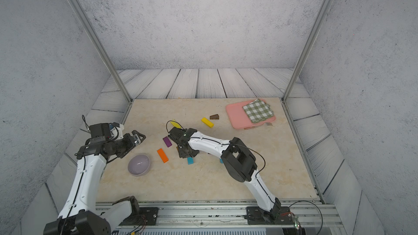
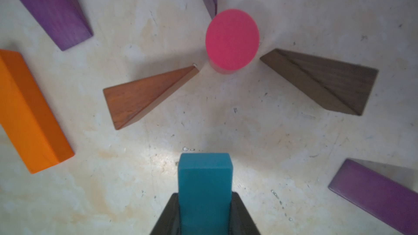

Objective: Assemble a small pinwheel with building blocks
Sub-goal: Assemble the building block at the center of the board.

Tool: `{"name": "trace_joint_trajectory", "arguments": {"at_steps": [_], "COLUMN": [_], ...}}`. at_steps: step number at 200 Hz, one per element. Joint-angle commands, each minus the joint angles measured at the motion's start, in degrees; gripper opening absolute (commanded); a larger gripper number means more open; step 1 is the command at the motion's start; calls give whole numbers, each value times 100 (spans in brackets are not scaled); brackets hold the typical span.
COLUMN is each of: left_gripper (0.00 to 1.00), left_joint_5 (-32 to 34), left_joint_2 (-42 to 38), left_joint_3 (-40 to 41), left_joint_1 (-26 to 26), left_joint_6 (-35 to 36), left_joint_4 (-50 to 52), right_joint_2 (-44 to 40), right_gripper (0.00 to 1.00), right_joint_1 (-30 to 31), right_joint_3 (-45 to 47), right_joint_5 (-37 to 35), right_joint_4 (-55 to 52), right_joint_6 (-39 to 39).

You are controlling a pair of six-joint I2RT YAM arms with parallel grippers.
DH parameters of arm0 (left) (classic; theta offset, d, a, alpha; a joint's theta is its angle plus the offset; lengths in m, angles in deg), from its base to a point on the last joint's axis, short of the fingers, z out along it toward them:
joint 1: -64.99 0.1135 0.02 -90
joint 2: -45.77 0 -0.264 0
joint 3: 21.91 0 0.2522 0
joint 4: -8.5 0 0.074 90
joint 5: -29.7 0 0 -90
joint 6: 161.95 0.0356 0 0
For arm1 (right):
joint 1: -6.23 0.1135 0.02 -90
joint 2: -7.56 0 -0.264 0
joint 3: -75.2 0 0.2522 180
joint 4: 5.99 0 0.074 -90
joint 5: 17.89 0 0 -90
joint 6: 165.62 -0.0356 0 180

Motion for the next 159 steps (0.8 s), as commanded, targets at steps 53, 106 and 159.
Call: {"name": "trace_joint_trajectory", "arguments": {"at_steps": [53, 106, 159], "left_gripper": [96, 96, 96], "left_joint_5": [-79, -89, -98], "left_joint_2": [-40, -27, -18], "left_joint_3": [59, 67, 63], "left_joint_1": [52, 58, 52], "left_joint_6": [73, 73, 73], "left_joint_4": [-5, -5, -10], "right_joint_2": [515, 681, 693], "right_gripper": [21, 23, 24], "right_joint_1": [-211, -317, -322], "right_joint_3": [-167, -287, -373], "right_joint_5": [4, 35, 113], "right_joint_4": [-19, 20, -77], "right_joint_6": [-21, 16, 22]}}
